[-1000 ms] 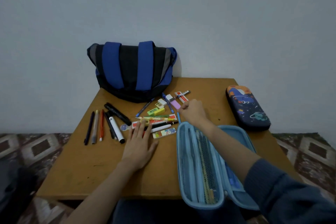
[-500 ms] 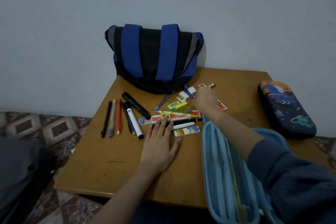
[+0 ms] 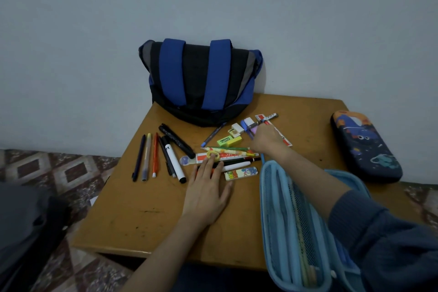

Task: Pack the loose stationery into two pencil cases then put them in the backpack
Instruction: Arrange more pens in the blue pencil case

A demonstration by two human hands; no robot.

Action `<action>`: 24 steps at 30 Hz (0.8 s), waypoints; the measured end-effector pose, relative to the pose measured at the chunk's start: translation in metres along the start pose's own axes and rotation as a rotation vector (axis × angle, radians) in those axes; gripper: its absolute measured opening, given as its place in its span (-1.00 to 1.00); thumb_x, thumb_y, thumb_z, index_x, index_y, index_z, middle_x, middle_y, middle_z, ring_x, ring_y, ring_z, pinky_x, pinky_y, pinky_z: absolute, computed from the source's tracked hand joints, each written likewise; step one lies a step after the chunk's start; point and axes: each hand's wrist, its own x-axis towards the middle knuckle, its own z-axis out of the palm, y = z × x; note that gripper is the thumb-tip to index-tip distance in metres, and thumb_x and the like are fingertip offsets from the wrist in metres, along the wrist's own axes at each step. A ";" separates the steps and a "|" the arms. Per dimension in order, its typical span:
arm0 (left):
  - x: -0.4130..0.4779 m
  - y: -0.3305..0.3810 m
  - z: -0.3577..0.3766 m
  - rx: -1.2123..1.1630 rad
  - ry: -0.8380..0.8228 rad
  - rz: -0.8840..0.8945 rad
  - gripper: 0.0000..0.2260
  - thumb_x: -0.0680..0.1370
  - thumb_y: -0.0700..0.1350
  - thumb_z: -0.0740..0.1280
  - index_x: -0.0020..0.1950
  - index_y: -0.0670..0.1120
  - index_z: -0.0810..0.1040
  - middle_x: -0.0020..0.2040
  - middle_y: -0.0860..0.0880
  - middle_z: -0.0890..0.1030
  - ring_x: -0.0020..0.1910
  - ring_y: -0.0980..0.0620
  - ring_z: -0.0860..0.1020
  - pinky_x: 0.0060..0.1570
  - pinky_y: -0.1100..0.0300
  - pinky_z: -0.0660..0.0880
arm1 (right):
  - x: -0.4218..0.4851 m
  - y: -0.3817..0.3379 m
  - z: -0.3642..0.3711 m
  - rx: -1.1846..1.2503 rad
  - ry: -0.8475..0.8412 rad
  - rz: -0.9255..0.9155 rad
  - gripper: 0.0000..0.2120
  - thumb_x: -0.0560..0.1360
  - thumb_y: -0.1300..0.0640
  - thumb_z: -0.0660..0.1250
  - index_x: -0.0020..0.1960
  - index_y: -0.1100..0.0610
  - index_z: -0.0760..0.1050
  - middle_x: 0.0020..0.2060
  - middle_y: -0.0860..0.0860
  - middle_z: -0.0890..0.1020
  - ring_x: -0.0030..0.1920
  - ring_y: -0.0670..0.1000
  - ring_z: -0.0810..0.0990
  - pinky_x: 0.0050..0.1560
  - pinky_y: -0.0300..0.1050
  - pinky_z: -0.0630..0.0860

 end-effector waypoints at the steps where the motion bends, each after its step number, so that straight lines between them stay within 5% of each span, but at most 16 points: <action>1: 0.000 0.000 -0.001 -0.017 0.003 0.013 -0.38 0.53 0.28 -0.15 0.50 0.01 0.17 0.55 0.01 0.07 0.52 0.06 0.02 0.40 0.18 -0.21 | -0.006 0.001 -0.006 -0.035 -0.043 0.003 -0.85 0.48 0.26 0.28 0.05 0.20 0.44 0.10 0.20 0.54 -0.11 0.10 0.47 -0.37 -0.14 0.40; 4: -0.003 0.004 -0.007 -0.070 0.036 0.052 -0.44 0.54 0.22 -0.07 0.44 -0.01 0.31 0.51 -0.03 0.20 0.48 0.01 0.16 0.41 0.15 -0.11 | -0.017 0.007 -0.021 -0.099 -0.125 0.048 -0.65 0.42 0.30 0.35 0.20 0.28 0.45 0.11 0.17 0.57 -0.08 0.06 0.52 -0.35 -0.20 0.43; 7: -0.005 0.004 -0.012 -0.088 0.039 0.042 -0.57 0.60 0.11 0.09 0.44 0.00 0.31 0.52 -0.02 0.16 0.49 0.00 0.14 0.41 0.15 -0.12 | -0.022 0.014 -0.033 -0.091 -0.132 0.068 -0.91 0.39 0.29 0.37 -0.21 0.24 0.45 -0.30 0.06 0.56 -0.35 -0.04 0.48 -0.49 -0.28 0.35; 13: -0.004 0.022 -0.017 -0.160 0.009 -0.005 -0.59 0.61 0.06 0.13 0.46 0.02 0.27 0.54 0.02 0.07 0.51 -0.02 0.05 0.47 0.09 -0.01 | -0.038 0.029 -0.048 0.138 -0.094 0.122 -0.75 0.43 0.33 0.36 -0.41 0.22 0.43 -0.78 -0.05 0.41 -0.65 -0.11 0.41 -0.69 -0.40 0.24; 15: -0.002 0.034 -0.018 -0.222 0.002 -0.027 -0.59 0.61 0.07 0.13 0.46 0.04 0.27 0.54 0.05 0.06 0.52 -0.01 0.04 0.49 0.06 0.06 | -0.041 0.034 -0.049 0.161 -0.083 0.108 -0.72 0.42 0.30 0.38 -0.44 0.21 0.42 -0.76 -0.05 0.42 -0.72 -0.14 0.36 -0.70 -0.43 0.20; 18: 0.001 0.049 -0.019 -0.313 0.003 -0.053 -0.59 0.61 0.10 0.12 0.46 0.08 0.26 0.54 0.10 0.06 0.52 0.00 0.03 0.47 0.02 0.13 | -0.043 0.039 -0.049 0.185 -0.052 0.079 -0.71 0.41 0.23 0.43 -0.43 0.19 0.43 -0.62 -0.02 0.46 -0.55 -0.10 0.38 -0.58 -0.30 0.30; 21: 0.000 0.057 -0.021 -0.365 -0.002 -0.045 -0.60 0.61 0.10 0.11 0.45 0.10 0.27 0.54 0.12 0.05 0.52 0.01 0.03 0.46 0.03 0.15 | -0.045 0.044 -0.049 0.320 -0.007 0.065 -0.76 0.41 0.30 0.40 -0.39 0.21 0.43 -0.73 -0.06 0.43 -0.59 -0.09 0.40 -0.56 -0.29 0.31; 24: -0.001 0.062 -0.026 -0.392 0.008 -0.018 -0.61 0.61 0.10 0.12 0.43 0.07 0.30 0.53 0.12 0.09 0.52 0.02 0.05 0.42 0.06 0.18 | -0.051 0.049 -0.051 0.520 -0.006 0.040 -0.82 0.43 0.42 0.29 -0.23 0.22 0.37 -0.47 0.08 0.49 -0.56 -0.05 0.46 -0.58 -0.30 0.36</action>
